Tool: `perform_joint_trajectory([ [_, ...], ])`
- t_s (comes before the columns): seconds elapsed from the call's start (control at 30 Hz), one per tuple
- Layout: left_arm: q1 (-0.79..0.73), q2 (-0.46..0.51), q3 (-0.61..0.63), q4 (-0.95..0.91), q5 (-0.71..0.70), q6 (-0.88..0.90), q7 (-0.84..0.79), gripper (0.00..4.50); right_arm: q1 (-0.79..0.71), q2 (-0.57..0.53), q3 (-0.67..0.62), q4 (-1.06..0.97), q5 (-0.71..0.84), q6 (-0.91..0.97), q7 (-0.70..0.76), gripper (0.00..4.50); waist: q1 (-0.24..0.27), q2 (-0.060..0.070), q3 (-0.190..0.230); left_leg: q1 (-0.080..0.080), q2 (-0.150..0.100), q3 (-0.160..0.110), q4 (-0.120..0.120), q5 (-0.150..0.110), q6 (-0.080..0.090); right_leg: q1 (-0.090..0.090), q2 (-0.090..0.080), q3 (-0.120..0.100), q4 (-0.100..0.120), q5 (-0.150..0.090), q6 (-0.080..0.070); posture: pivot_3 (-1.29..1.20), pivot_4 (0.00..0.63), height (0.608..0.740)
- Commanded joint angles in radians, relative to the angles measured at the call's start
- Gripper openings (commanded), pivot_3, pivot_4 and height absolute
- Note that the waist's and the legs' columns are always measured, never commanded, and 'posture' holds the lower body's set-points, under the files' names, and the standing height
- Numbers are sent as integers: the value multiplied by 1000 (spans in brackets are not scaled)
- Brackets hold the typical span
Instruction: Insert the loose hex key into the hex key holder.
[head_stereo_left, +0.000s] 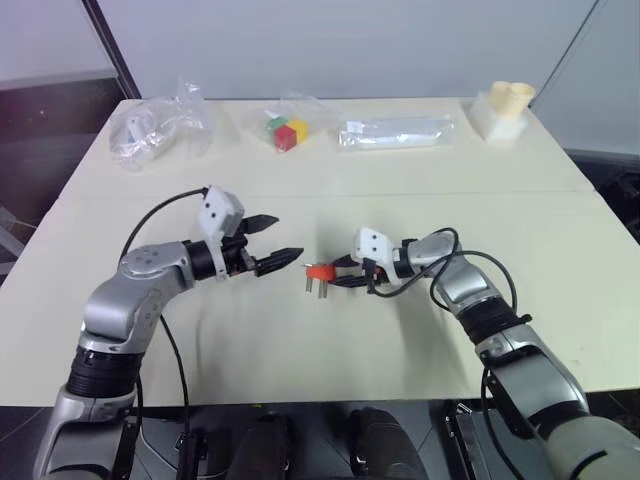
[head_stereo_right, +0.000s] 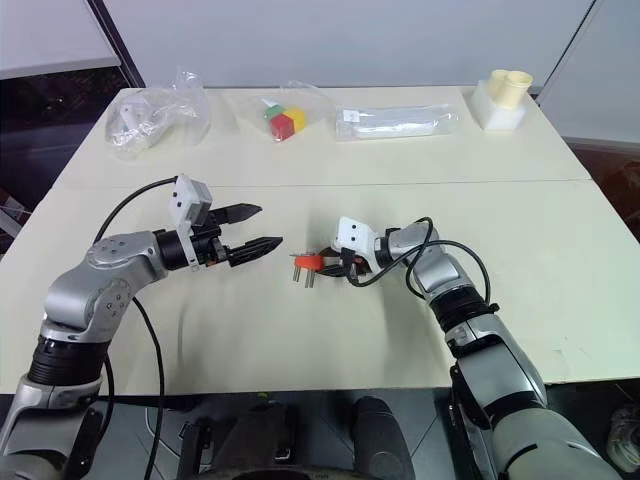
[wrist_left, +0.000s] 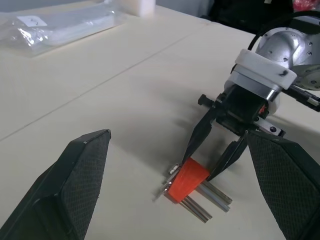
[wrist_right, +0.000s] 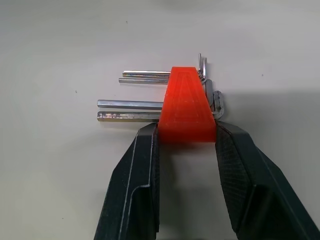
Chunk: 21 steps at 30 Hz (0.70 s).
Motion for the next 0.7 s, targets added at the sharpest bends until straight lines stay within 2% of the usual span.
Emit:
perform_joint_trajectory([
  [0.03, -2, 1, 15, -5, 3, -25, -5, 4500, 17, -14, -16, -76, -52, -78, -100, 1018, 1, 0, 0, 0, 0, 0, 0, 0, 0, 0, 0, 0, 0, 0, 0, 0, 150, 740],
  [0.2, -19, -6, 6, 26, 12, -44, -14, 4500, 66, -38, -33, -199, -95, -167, -201, 1018, 3, 0, 0, 0, 0, 0, 0, 0, 0, -1, 0, 0, 0, 0, 0, 0, 150, 740],
  [0.33, -44, -19, -5, 62, 20, -59, -28, 4500, 92, -50, -52, -277, -156, -270, -339, 1018, 3, 0, 0, 0, 0, 0, 0, 0, -1, -1, 0, 0, 0, 0, 0, 0, 150, 740],
  [0.7, -147, -91, 23, 233, -53, -31, -130, 4500, 116, -104, -71, -380, -406, -536, -682, 1018, 4, 0, 0, 0, 0, 1, 0, 1, -1, -1, 1, 0, 1, 0, 0, 0, 150, 740],
])
